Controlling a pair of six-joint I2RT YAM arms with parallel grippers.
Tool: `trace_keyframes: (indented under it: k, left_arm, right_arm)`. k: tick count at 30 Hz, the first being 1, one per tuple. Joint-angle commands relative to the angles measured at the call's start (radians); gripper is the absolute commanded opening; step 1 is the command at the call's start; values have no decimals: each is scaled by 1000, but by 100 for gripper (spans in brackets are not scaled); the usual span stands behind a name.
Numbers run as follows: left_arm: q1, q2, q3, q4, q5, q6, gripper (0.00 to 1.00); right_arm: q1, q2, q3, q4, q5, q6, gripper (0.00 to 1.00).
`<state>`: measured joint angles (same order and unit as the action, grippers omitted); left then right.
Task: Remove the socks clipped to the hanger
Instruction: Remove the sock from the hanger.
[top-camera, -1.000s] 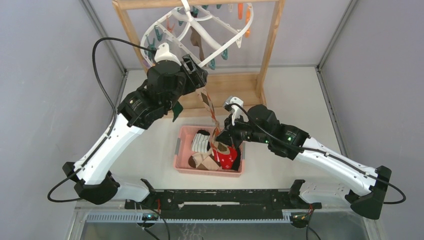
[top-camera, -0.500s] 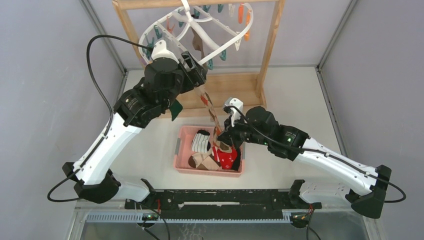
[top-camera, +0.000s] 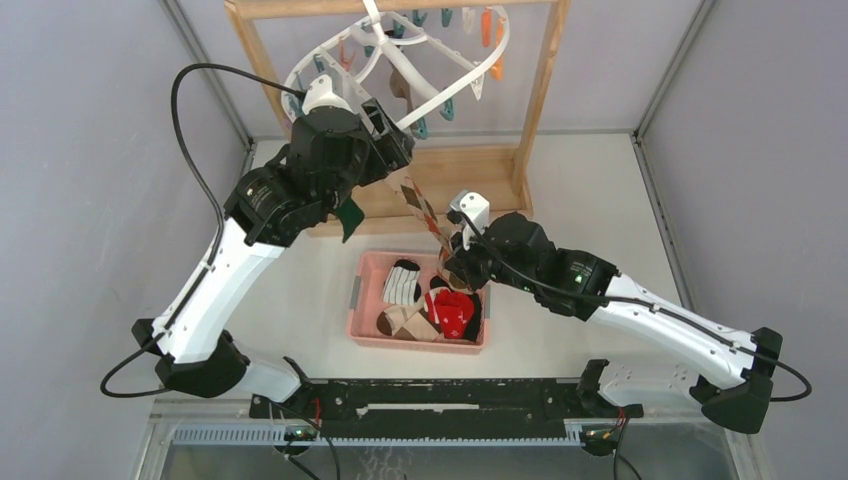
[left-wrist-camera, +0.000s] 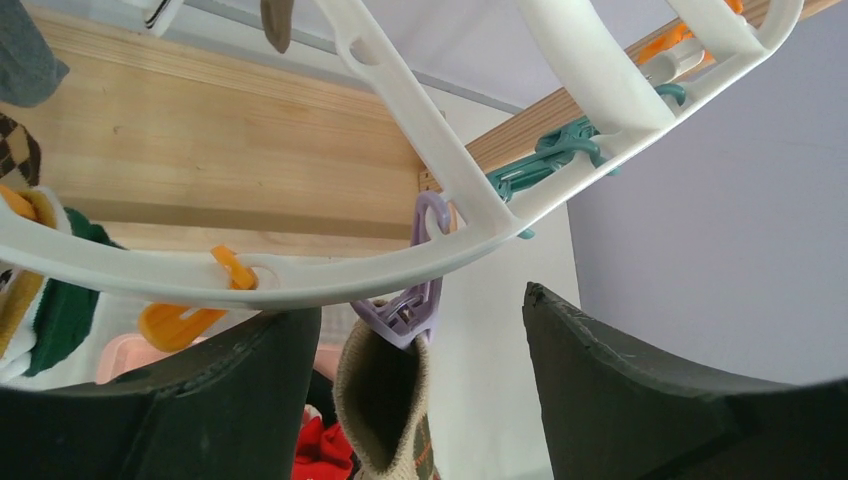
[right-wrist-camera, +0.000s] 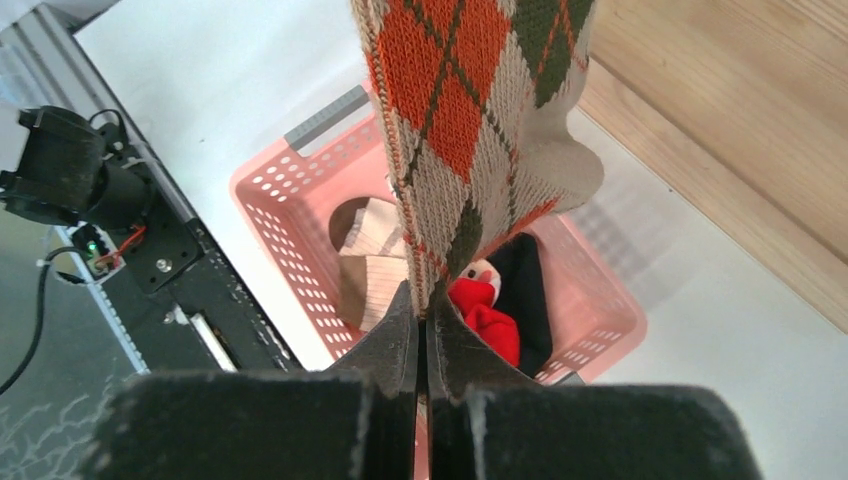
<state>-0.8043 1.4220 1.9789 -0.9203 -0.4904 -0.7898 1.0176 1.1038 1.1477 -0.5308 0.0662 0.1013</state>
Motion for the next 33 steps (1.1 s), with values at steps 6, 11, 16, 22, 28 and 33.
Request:
trace_keyframes:
  k: [6, 11, 16, 22, 28, 33]
  left_arm:
    - [0, -39, 46, -49, 42, -95, 76]
    - [-1, -51, 40, -65, 46, -112, 74]
    - [0, -60, 24, -72, 28, -112, 72]
    - [-2, -169, -123, 20, 38, -83, 72]
    - [-6, -369, -354, 151, 49, -70, 72]
    - [-8, -428, -428, 162, 85, -63, 72]
  right_arm:
    - [15, 54, 70, -2, 122, -68, 0]
    - [14, 73, 77, 6, 114, -66, 0]
    - [16, 74, 77, 0, 109, -64, 0]
    - [10, 54, 77, 38, 19, -55, 0]
    - [-33, 56, 113, 57, -137, -17, 0]
    - [-84, 88, 184, 69, -294, 48, 0]
